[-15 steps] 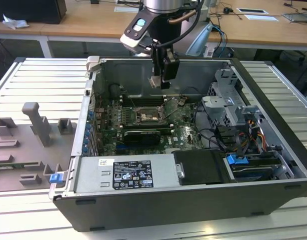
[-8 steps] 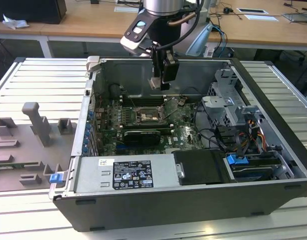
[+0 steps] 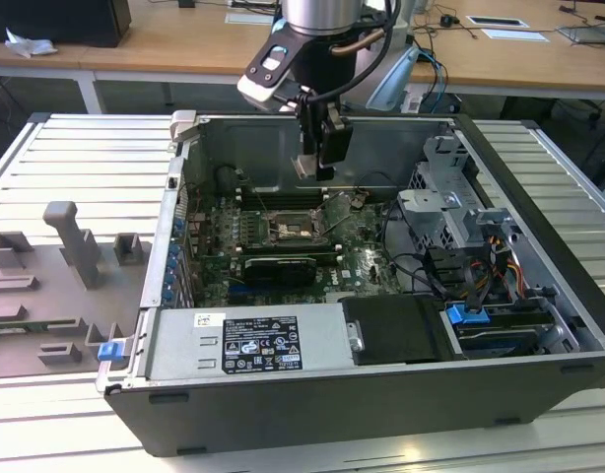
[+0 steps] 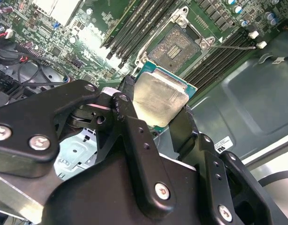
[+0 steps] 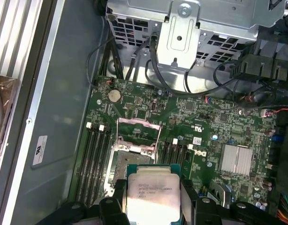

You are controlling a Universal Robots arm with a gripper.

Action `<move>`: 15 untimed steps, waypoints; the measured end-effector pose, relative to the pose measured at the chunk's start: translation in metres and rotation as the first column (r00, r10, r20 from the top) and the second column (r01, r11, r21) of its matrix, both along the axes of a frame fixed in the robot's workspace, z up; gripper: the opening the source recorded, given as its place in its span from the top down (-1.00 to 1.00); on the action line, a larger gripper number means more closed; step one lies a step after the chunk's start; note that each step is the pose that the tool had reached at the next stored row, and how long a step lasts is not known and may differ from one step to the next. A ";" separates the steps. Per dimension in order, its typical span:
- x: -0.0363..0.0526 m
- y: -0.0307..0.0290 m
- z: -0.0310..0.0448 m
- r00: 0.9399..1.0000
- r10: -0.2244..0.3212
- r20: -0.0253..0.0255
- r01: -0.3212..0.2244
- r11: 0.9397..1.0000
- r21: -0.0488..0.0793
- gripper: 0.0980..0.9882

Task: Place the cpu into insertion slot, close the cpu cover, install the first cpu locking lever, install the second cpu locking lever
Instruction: 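Place the cpu into insertion slot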

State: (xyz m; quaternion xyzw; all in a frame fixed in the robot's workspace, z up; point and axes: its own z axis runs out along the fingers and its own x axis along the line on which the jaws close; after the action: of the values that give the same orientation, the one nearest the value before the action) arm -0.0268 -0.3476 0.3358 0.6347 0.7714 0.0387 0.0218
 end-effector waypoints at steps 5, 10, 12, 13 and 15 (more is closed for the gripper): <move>0.0000 0.0000 -0.0024 1.000 0.000 0.000 0.000 1.000 0.000 0.00; 0.0000 0.0001 -0.0056 1.000 0.000 0.000 0.000 1.000 0.000 0.00; 0.0000 0.0001 -0.0065 1.000 0.000 0.000 0.000 1.000 0.000 0.00; 0.0000 0.0001 -0.0067 1.000 0.000 0.000 0.000 1.000 0.000 0.00; -0.0001 0.0001 -0.0074 1.000 0.000 0.000 0.000 1.000 0.002 0.00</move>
State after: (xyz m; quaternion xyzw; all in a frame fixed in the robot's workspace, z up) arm -0.0269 -0.3475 0.3283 0.6348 0.7713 0.0395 0.0212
